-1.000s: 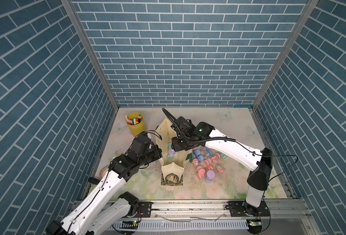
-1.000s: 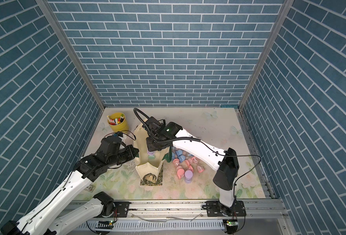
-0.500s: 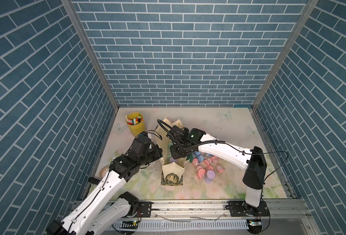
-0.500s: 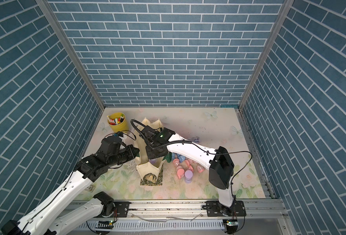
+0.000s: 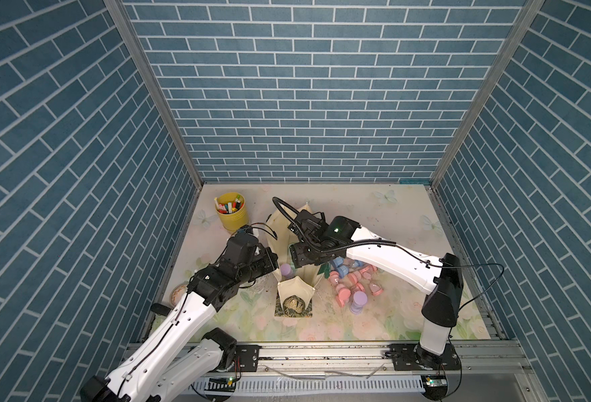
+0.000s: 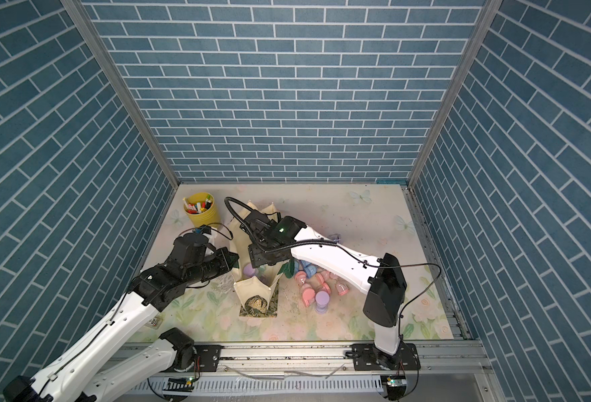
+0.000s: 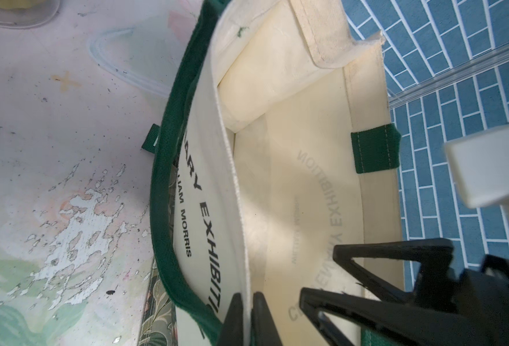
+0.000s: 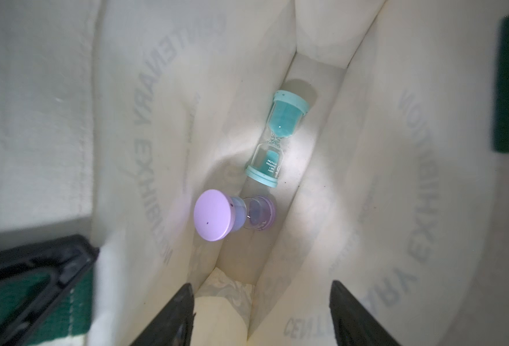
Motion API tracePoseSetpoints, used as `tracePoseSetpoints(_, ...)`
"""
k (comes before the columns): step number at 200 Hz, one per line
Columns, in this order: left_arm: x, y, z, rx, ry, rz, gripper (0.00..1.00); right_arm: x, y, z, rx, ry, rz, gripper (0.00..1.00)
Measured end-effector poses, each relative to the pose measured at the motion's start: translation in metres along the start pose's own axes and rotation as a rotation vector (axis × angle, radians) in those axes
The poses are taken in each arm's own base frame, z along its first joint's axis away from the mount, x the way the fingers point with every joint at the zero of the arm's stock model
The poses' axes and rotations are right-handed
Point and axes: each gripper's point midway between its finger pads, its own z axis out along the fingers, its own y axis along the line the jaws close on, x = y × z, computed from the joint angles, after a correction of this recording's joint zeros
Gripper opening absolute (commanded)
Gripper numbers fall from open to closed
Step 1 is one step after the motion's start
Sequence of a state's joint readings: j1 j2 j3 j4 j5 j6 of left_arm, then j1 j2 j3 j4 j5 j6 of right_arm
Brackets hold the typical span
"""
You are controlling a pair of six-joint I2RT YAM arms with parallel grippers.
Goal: Put the hourglass into the canvas bag
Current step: Place the hourglass in the canvas bag, then pick up the hourglass from the center of the board.
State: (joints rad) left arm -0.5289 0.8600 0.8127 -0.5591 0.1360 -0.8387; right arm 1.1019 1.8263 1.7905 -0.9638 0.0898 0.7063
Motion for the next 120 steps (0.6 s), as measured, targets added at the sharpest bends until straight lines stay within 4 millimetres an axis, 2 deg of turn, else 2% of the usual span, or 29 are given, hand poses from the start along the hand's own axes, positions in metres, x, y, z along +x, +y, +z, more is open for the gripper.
tracePoseSetpoints(34,0.000,0.000,0.000,0.001,0.000,0.000,0.00,-0.014,-0.020,-0.040,0.063,-0.114,0.005,0.69)
tracePoseSetpoints(68,0.000,0.000,0.000,0.001,0.000,0.000,0.00,-0.026,-0.057,-0.094,0.154,-0.254,0.037,0.65)
tracePoseSetpoints(90,0.000,0.000,0.000,0.001,0.000,0.000,0.00,-0.023,-0.098,-0.117,0.223,-0.304,0.093,0.63)
tracePoseSetpoints(104,0.000,0.000,0.000,0.001,0.000,0.000,0.00,-0.015,-0.128,-0.121,0.274,-0.297,0.140,0.60)
tracePoseSetpoints(120,0.000,0.000,0.000,0.001,0.000,0.000,0.00,0.000,-0.161,-0.116,0.331,-0.259,0.204,0.54)
